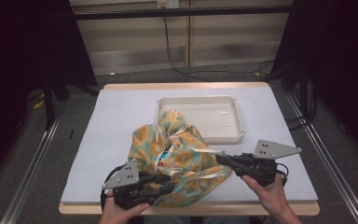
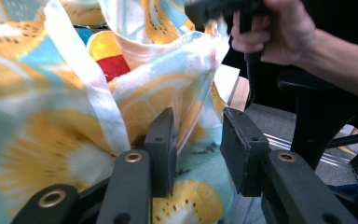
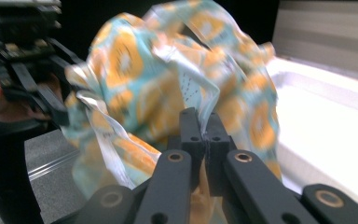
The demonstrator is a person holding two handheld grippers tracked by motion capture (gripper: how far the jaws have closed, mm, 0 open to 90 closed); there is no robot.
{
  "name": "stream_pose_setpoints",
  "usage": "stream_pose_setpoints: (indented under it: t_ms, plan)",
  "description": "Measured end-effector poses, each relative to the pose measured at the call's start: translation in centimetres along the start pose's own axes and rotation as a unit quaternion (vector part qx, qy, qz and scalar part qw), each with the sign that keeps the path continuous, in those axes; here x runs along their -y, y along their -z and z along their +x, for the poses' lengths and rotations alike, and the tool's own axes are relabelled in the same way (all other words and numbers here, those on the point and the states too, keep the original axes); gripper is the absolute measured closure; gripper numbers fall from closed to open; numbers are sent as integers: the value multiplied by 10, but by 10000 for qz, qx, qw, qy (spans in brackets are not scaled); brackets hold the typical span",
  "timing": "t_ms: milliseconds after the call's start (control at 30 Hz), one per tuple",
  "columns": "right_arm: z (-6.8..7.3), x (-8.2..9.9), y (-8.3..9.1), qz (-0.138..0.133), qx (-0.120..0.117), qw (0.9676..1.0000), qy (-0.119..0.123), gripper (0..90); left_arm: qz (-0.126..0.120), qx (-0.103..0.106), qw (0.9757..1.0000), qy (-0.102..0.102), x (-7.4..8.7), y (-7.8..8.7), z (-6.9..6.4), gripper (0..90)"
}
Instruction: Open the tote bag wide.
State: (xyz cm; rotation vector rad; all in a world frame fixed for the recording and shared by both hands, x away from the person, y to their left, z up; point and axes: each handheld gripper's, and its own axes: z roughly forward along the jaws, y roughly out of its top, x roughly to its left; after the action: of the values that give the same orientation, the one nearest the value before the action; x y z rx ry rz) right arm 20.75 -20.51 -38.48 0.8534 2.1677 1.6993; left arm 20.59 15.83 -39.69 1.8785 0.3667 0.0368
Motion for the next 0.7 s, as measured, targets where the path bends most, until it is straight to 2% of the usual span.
stream_pose_setpoints:
  t_ms: [67, 133, 200, 300, 367, 400, 433, 533, 600, 700]
  plan:
    - [-4, 12, 2, 103, 53, 9999, -109, 899, 1, -23, 10000, 39, 0, 2, 0, 631]
    - [-7, 24, 0, 326, 97, 9993, -128, 898, -56, -1, 10000, 67, 1, 4, 0, 631]
    - [-9, 34, -5, 560, 68, 9983, -169, 898, -85, 17, 9999, 98, 2, 6, 0, 619]
    - [-10, 42, -12, 812, 32, 9966, -166, 898, -54, -69, 9999, 64, 2, 11, 0, 583]
    - [-10, 39, -12, 741, -39, 9970, -205, 894, -7, -150, 9999, 54, 1, 15, 0, 541]
    - [-9, 36, -10, 647, -25, 9977, -177, 887, -58, -131, 9999, 68, 0, 16, 0, 529]
    - [-9, 31, -9, 518, -25, 9986, -132, 862, -52, -196, 9998, 72, -1, 19, -1, 523]
    - [-5, 16, -5, 212, -45, 9998, -32, 725, -178, -215, 9996, 90, -5, 24, -1, 504]
    - [-3, 7, -4, 130, -67, 9999, 54, 630, -197, -291, 9994, 41, -8, 29, -2, 505]
    - [-1, -5, -6, 55, -72, 9998, 154, 565, -217, -365, 9991, 11, -11, 35, -3, 497]
